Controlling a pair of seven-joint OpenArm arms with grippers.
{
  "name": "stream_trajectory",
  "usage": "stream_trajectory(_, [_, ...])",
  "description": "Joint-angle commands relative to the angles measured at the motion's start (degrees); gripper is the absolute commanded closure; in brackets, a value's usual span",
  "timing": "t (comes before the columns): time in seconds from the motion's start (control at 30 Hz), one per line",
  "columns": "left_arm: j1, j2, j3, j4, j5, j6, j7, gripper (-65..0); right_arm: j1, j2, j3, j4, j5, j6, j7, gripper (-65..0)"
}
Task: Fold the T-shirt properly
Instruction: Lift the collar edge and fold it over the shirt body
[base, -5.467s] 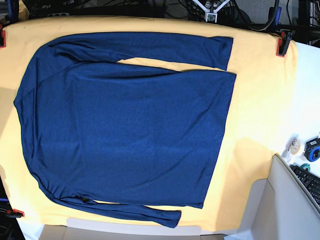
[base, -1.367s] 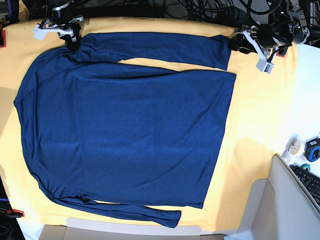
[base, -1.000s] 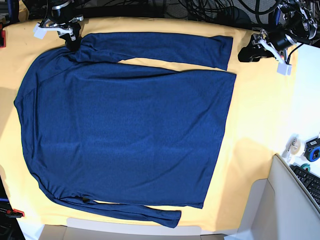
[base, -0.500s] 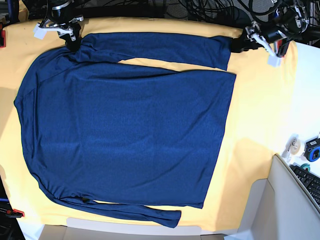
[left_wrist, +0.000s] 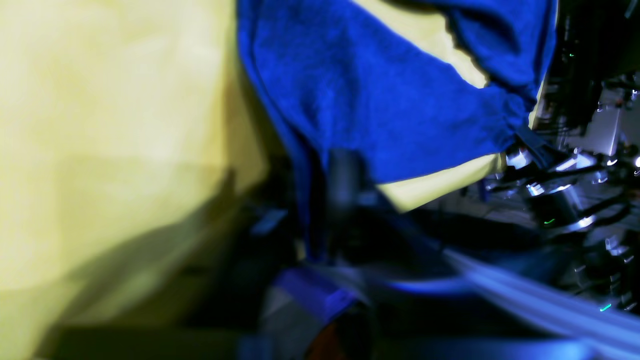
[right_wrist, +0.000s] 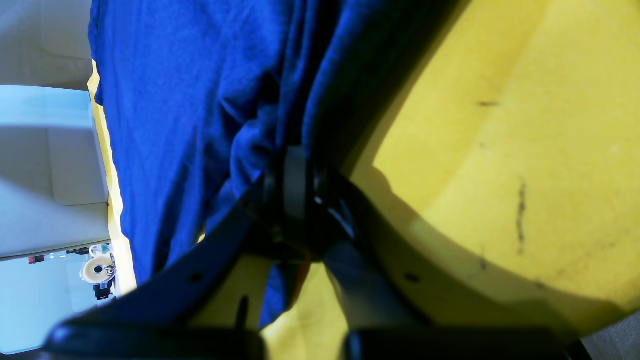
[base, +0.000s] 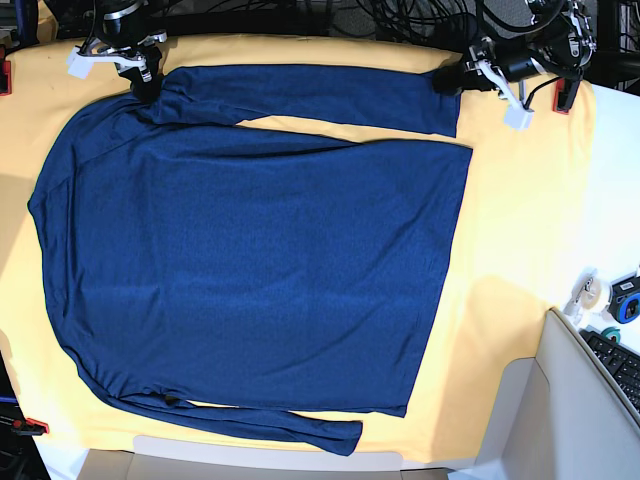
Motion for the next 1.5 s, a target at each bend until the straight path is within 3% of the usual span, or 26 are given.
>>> stream_trajectory(0.0, [0.37,-0.41,0.08,0.58,-0.37,0.42,0.50,0.0,-1.45,-0.18,-0.49,-0.96,-3.79,-3.81,-4.40,0.0])
stream_trajectory(0.33, [0.46,-0.68,-0.01,13.94,-0.64,0.16,0.50,0.0,-3.12,1.05,-0.22,1.67,-8.45,-3.81,-4.40,0.0])
stream_trajectory(0.97, [1.95,-0.85,-0.53,26.07,-0.73,-0.02,0.50,0.0,-9.80,2.54,2.42,18.03,-8.63,-3.98,-4.40,0.0])
stream_trajectory(1.1, [1.43,-0.85,-0.53,26.25,-0.73,-0.02,0.50,0.0,-7.43,4.04,5.40,18.64,-8.63,-3.98,-4.40,0.0])
stream_trajectory(1.47, [-13.34,-0.85,0.08,25.99,-0.29,0.33,0.50,0.0,6.02,8.70,5.76,18.55,-8.63,-4.16,-4.48,0.0])
